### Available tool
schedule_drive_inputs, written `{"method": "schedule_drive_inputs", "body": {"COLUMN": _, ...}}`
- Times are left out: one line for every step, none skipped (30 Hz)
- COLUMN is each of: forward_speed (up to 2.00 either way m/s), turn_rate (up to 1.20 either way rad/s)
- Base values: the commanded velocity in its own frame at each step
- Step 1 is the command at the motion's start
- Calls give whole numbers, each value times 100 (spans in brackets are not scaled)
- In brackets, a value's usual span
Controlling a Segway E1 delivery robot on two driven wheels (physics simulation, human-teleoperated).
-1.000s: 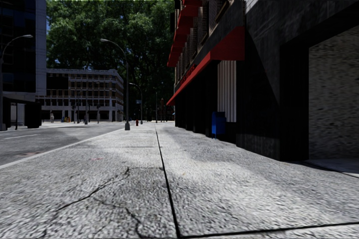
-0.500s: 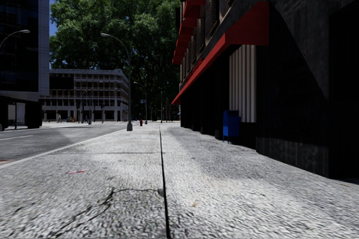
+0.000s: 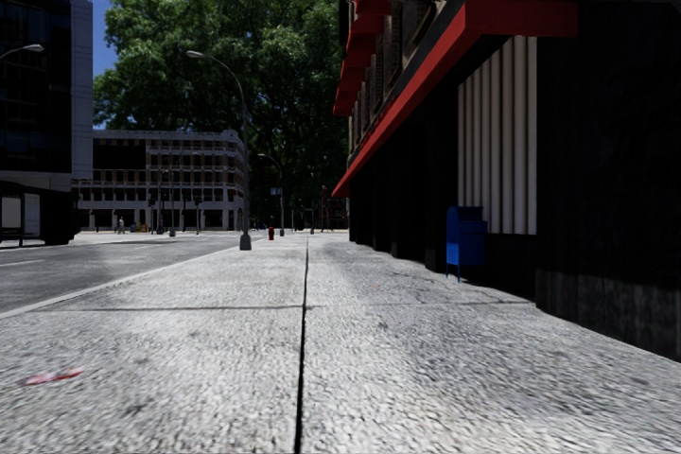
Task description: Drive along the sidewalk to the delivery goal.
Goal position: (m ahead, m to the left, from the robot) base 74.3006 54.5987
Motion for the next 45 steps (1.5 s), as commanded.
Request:
{"method": "schedule_drive_inputs", "body": {"forward_speed": 200, "turn_rate": 13}}
{"method": "schedule_drive_inputs", "body": {"forward_speed": 200, "turn_rate": 13}}
{"method": "schedule_drive_inputs", "body": {"forward_speed": 200, "turn_rate": 8}}
{"method": "schedule_drive_inputs", "body": {"forward_speed": 200, "turn_rate": 7}}
{"method": "schedule_drive_inputs", "body": {"forward_speed": 200, "turn_rate": 7}}
{"method": "schedule_drive_inputs", "body": {"forward_speed": 200, "turn_rate": 7}}
{"method": "schedule_drive_inputs", "body": {"forward_speed": 200, "turn_rate": 10}}
{"method": "schedule_drive_inputs", "body": {"forward_speed": 200, "turn_rate": 18}}
{"method": "schedule_drive_inputs", "body": {"forward_speed": 200, "turn_rate": 22}}
{"method": "schedule_drive_inputs", "body": {"forward_speed": 200, "turn_rate": 22}}
{"method": "schedule_drive_inputs", "body": {"forward_speed": 200, "turn_rate": 23}}
{"method": "schedule_drive_inputs", "body": {"forward_speed": 200, "turn_rate": 23}}
{"method": "schedule_drive_inputs", "body": {"forward_speed": 200, "turn_rate": 21}}
{"method": "schedule_drive_inputs", "body": {"forward_speed": 200, "turn_rate": 21}}
{"method": "schedule_drive_inputs", "body": {"forward_speed": 200, "turn_rate": 6}}
{"method": "schedule_drive_inputs", "body": {"forward_speed": 200, "turn_rate": 0}}
{"method": "schedule_drive_inputs", "body": {"forward_speed": 200, "turn_rate": 0}}
{"method": "schedule_drive_inputs", "body": {"forward_speed": 200, "turn_rate": 0}}
{"method": "schedule_drive_inputs", "body": {"forward_speed": 200, "turn_rate": 3}}
{"method": "schedule_drive_inputs", "body": {"forward_speed": 200, "turn_rate": 9}}
{"method": "schedule_drive_inputs", "body": {"forward_speed": 200, "turn_rate": 20}}
{"method": "schedule_drive_inputs", "body": {"forward_speed": 200, "turn_rate": 20}}
{"method": "schedule_drive_inputs", "body": {"forward_speed": 200, "turn_rate": 23}}
{"method": "schedule_drive_inputs", "body": {"forward_speed": 200, "turn_rate": 23}}
{"method": "schedule_drive_inputs", "body": {"forward_speed": 200, "turn_rate": 23}}
{"method": "schedule_drive_inputs", "body": {"forward_speed": 200, "turn_rate": 21}}
{"method": "schedule_drive_inputs", "body": {"forward_speed": 200, "turn_rate": 14}}
{"method": "schedule_drive_inputs", "body": {"forward_speed": 200, "turn_rate": 6}}
{"method": "schedule_drive_inputs", "body": {"forward_speed": 200, "turn_rate": 0}}
{"method": "schedule_drive_inputs", "body": {"forward_speed": 200, "turn_rate": 0}}
{"method": "schedule_drive_inputs", "body": {"forward_speed": 200, "turn_rate": 0}}
{"method": "schedule_drive_inputs", "body": {"forward_speed": 200, "turn_rate": 0}}
{"method": "schedule_drive_inputs", "body": {"forward_speed": 200, "turn_rate": 0}}
{"method": "schedule_drive_inputs", "body": {"forward_speed": 200, "turn_rate": 0}}
{"method": "schedule_drive_inputs", "body": {"forward_speed": 200, "turn_rate": 0}}
{"method": "schedule_drive_inputs", "body": {"forward_speed": 200, "turn_rate": 0}}
{"method": "schedule_drive_inputs", "body": {"forward_speed": 200, "turn_rate": 0}}
{"method": "schedule_drive_inputs", "body": {"forward_speed": 200, "turn_rate": 0}}
{"method": "schedule_drive_inputs", "body": {"forward_speed": 200, "turn_rate": 0}}
{"method": "schedule_drive_inputs", "body": {"forward_speed": 200, "turn_rate": 0}}
{"method": "schedule_drive_inputs", "body": {"forward_speed": 200, "turn_rate": 0}}
{"method": "schedule_drive_inputs", "body": {"forward_speed": 200, "turn_rate": 0}}
{"method": "schedule_drive_inputs", "body": {"forward_speed": 200, "turn_rate": 0}}
{"method": "schedule_drive_inputs", "body": {"forward_speed": 200, "turn_rate": 0}}
{"method": "schedule_drive_inputs", "body": {"forward_speed": 200, "turn_rate": 0}}
